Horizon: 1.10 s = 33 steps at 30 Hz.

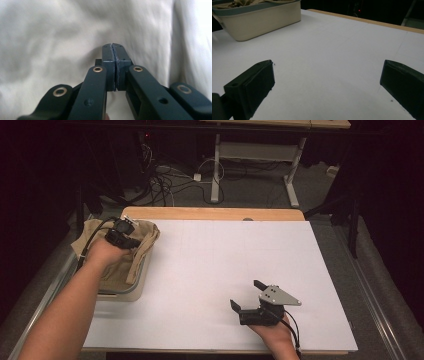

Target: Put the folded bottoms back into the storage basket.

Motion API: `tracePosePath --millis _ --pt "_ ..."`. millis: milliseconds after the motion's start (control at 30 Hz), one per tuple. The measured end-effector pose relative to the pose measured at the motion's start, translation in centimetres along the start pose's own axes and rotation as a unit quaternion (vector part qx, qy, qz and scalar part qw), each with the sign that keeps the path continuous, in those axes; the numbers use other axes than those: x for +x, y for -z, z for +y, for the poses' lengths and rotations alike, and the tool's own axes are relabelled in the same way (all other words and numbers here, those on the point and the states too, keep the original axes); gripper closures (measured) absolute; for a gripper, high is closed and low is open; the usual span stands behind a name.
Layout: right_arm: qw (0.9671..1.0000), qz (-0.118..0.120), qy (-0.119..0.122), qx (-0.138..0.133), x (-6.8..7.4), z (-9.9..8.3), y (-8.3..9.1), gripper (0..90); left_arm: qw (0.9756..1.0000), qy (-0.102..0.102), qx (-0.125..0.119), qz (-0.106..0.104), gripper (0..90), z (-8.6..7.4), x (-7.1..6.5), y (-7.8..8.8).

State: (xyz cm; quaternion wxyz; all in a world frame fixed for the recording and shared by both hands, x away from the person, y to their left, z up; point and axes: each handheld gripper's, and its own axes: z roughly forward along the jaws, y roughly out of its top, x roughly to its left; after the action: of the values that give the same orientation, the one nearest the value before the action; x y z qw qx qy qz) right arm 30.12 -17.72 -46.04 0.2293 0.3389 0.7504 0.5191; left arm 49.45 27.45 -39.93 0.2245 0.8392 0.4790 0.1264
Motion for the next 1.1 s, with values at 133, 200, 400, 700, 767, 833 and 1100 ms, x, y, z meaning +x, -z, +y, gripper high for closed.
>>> tracePosePath --millis 133,200,400,700,767,833,1100 --pt "1.0 -0.001 0.0 0.004 -0.1 -0.5 0.3 0.5 0.9988 0.037 -0.024 -0.023 86.3 0.6 0.6 -0.9" --pt "1.0 0.0 0.002 0.007 -0.1 -0.8 0.6 0.5 0.9984 0.035 -0.039 -0.02 86.5 0.9 0.7 -1.4" --pt "0.9999 -0.007 -0.012 0.001 -0.6 -1.4 1.6 0.6 0.9976 0.041 -0.055 -0.011 86.5 1.5 1.0 -2.2" --pt "0.9999 -0.006 -0.012 0.004 -0.4 -1.6 1.4 1.0 0.9986 0.042 -0.027 -0.016 87.5 1.1 0.8 -4.5" --pt "0.9999 -0.006 -0.01 0.005 -0.4 -1.5 1.3 1.1 0.999 0.039 -0.019 -0.015 87.5 0.8 0.7 -5.2" --pt "0.9999 -0.005 -0.009 0.005 -0.3 -1.5 1.2 1.3 0.9991 0.037 0.004 -0.017 87.5 0.5 0.7 -6.0" --pt "0.9999 -0.004 -0.004 0.011 -0.2 -1.7 1.0 2.0 0.9993 0.033 0.005 -0.019 87.6 0.0 0.6 -6.5"
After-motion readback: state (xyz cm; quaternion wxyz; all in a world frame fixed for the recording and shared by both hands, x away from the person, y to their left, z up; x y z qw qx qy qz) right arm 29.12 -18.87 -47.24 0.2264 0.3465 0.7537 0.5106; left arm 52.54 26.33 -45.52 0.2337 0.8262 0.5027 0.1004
